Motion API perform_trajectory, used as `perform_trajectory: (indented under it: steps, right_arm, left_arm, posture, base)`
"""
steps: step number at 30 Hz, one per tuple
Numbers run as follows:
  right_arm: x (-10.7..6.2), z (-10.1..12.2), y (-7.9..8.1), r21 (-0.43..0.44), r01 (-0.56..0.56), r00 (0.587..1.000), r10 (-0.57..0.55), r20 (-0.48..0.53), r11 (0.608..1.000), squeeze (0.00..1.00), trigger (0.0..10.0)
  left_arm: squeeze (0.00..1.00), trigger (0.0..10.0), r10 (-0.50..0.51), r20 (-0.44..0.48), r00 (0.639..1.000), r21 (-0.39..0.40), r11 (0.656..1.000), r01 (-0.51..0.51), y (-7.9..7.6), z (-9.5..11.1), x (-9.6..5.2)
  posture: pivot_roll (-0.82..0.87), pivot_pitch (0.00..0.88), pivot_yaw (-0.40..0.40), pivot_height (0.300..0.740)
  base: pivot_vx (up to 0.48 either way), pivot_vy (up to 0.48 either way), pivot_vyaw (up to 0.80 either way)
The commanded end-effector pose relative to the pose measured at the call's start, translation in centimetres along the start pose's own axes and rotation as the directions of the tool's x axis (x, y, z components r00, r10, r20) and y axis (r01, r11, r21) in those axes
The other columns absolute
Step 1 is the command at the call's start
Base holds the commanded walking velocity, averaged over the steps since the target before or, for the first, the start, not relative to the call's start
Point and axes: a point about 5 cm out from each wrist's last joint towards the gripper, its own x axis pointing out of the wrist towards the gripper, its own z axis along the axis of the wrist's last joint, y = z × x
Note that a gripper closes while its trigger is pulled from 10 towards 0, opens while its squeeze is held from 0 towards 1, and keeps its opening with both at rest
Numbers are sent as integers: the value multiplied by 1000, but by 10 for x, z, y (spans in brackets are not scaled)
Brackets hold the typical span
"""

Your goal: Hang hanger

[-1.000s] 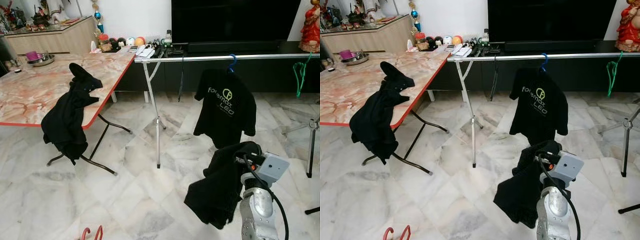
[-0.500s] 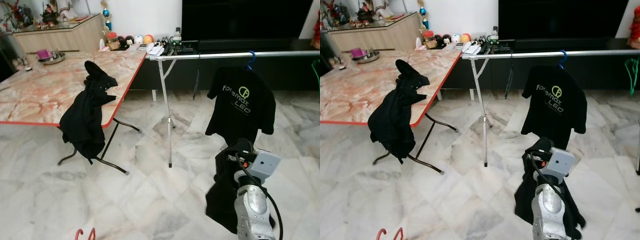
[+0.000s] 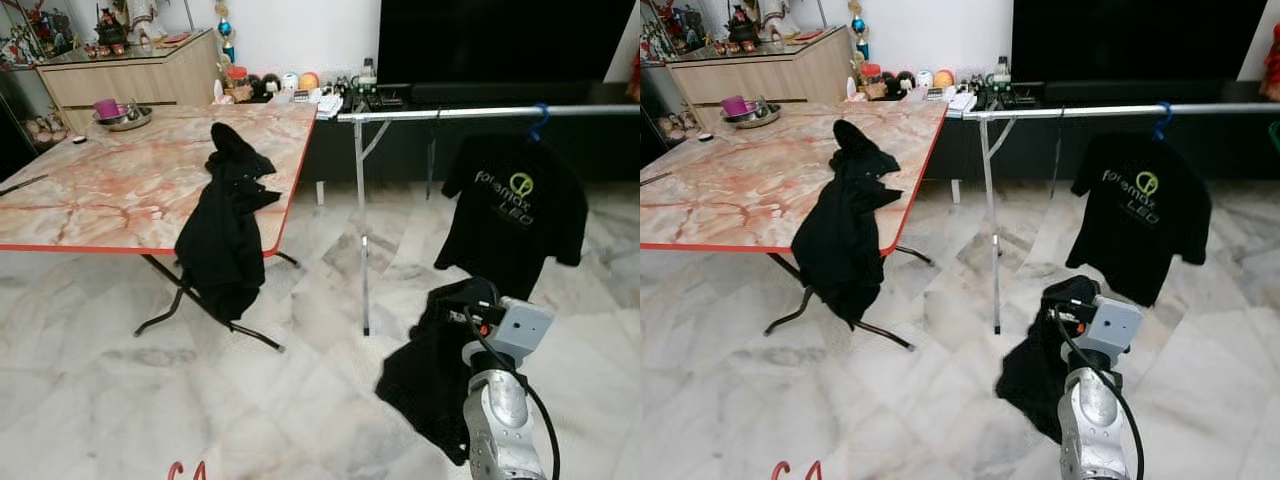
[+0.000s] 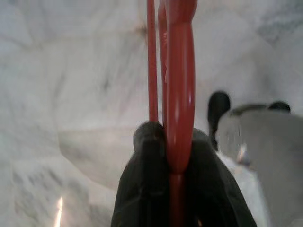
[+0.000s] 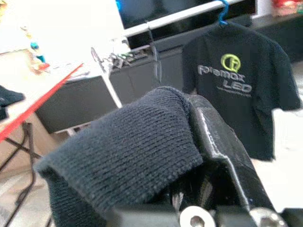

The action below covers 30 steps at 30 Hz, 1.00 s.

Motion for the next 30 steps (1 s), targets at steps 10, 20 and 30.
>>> perform_trajectory:
  steps: [10,20,30]
  right_arm:
    - [3,7,6,6,-16,999,15,37,1000,0,10000]
    - [3,7,7,9,-16,999,15,36,1000,0,10000]
    - [2,6,6,10,-11,999,11,33,1000,0,10000]
  left_arm:
    - [0,10000,7,2,1000,-1,1000,-7,-5,5,2]
    - [0,10000,15,-5,1000,-2,1000,-15,6,-4,-2]
    - [0,10000,47,-36,998,-8,999,-48,42,-30,-14]
  posture:
    - [33,20,56,740]
    - [36,19,58,740]
    - [35,19,58,740]
  base:
    - [0,480,0]
    - [0,480,0]
    - [0,480,0]
